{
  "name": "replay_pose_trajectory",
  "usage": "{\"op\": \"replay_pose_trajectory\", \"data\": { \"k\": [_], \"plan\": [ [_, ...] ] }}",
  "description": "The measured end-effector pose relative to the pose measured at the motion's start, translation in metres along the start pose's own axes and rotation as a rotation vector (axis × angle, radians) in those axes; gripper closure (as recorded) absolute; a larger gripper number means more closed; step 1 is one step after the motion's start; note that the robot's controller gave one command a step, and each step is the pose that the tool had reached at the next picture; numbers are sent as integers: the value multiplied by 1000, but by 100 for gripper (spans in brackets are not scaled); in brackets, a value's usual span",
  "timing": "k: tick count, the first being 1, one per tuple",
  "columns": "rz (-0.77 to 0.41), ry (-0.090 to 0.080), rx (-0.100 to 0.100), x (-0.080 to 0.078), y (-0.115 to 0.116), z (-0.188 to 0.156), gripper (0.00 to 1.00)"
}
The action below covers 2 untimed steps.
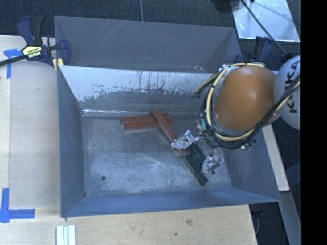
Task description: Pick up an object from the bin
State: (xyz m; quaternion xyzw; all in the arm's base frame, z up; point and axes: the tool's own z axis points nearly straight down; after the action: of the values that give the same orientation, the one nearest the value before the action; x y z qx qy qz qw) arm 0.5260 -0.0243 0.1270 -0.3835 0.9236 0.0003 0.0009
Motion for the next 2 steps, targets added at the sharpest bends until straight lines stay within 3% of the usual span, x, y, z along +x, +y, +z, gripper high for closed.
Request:
{"op": "replay_pose_trajectory", "data": {
  "k": [1, 2],
  "plan": [
    [-320, -9, 0, -32, -49, 46, 100],
    [-320, -9, -1, -32, -49, 46, 100]
  ]
}}
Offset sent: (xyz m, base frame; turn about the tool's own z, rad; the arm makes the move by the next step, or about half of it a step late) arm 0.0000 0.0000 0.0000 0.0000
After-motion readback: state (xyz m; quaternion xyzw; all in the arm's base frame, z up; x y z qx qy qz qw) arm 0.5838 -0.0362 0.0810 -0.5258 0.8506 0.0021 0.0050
